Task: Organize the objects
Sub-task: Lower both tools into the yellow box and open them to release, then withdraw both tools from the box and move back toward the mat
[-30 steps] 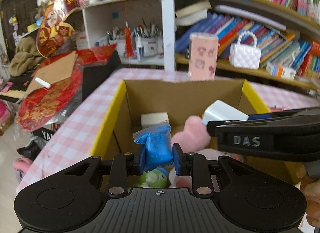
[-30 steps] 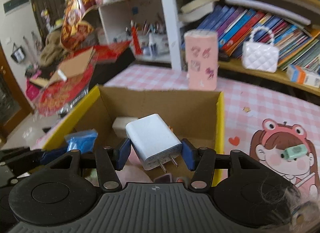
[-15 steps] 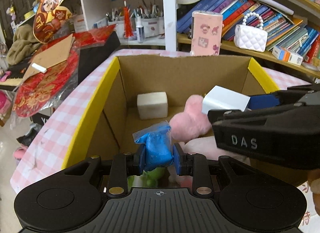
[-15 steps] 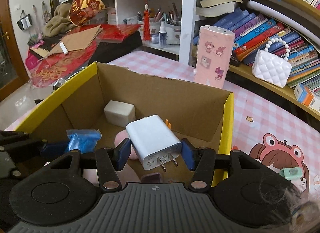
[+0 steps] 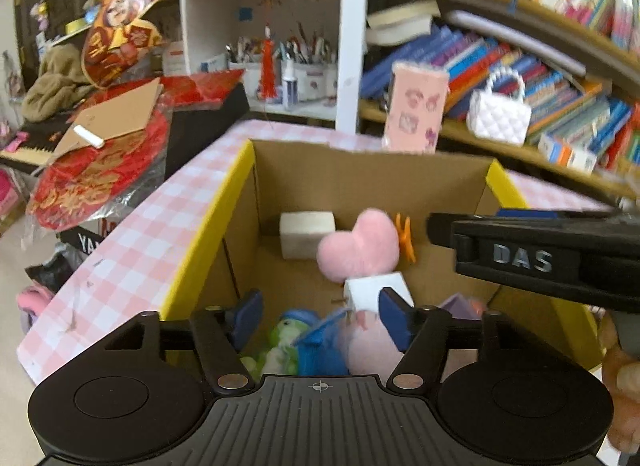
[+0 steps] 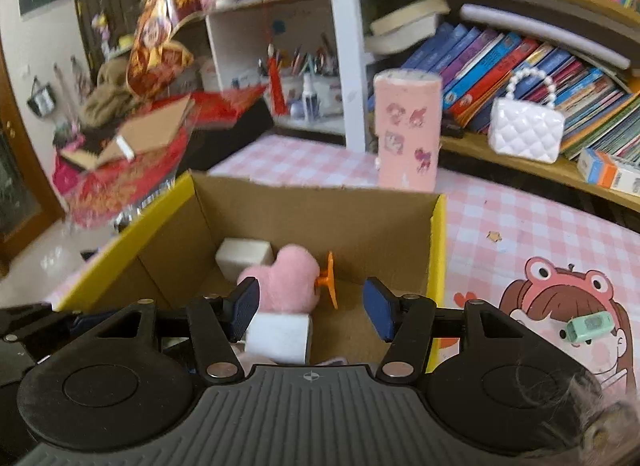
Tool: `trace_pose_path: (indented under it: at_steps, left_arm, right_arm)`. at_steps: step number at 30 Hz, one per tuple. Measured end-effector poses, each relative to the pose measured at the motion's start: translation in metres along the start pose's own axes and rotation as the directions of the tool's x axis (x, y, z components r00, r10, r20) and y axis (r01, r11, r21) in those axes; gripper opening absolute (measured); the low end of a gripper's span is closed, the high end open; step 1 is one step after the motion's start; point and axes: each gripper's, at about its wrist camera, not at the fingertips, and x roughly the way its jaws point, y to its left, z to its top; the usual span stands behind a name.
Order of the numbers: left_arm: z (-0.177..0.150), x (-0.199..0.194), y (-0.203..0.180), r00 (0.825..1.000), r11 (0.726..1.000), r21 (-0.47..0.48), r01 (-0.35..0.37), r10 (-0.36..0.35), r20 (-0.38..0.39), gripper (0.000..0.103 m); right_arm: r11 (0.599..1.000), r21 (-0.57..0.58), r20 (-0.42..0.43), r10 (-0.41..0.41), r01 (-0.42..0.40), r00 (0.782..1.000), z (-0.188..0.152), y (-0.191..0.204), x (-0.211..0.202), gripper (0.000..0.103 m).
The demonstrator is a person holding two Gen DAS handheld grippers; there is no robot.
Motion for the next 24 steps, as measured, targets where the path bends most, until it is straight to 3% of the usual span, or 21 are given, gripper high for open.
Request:
trace_pose_path:
  at_steps: [5,9,24]
  left_arm:
    - [0.002,-0.020,0.005,0.997,1.000,-0.014,-0.008,0.009,0.071,0.079]
    - [-0.001,-0.032,0.010,0.995,0.999,-0.038,0.027,-0.023,0.097,0.086]
    - [-0.037,-0.085,0.024,0.990,1.000,-0.004,0.019,-0.018,0.139,0.089]
  right_arm:
    - [0.999,0.033,0.063,-0.034,0.032,0.997,-0.001,0.001,-0.024,0.055]
    - [0.996,0.054,0.081,-0.075,0.071,0.994,-0.008,0.002,-0.039,0.056]
    - [0.978,0.079,0.110,-0.202,0.194,0.973,-0.048,0.030,-0.095,0.058]
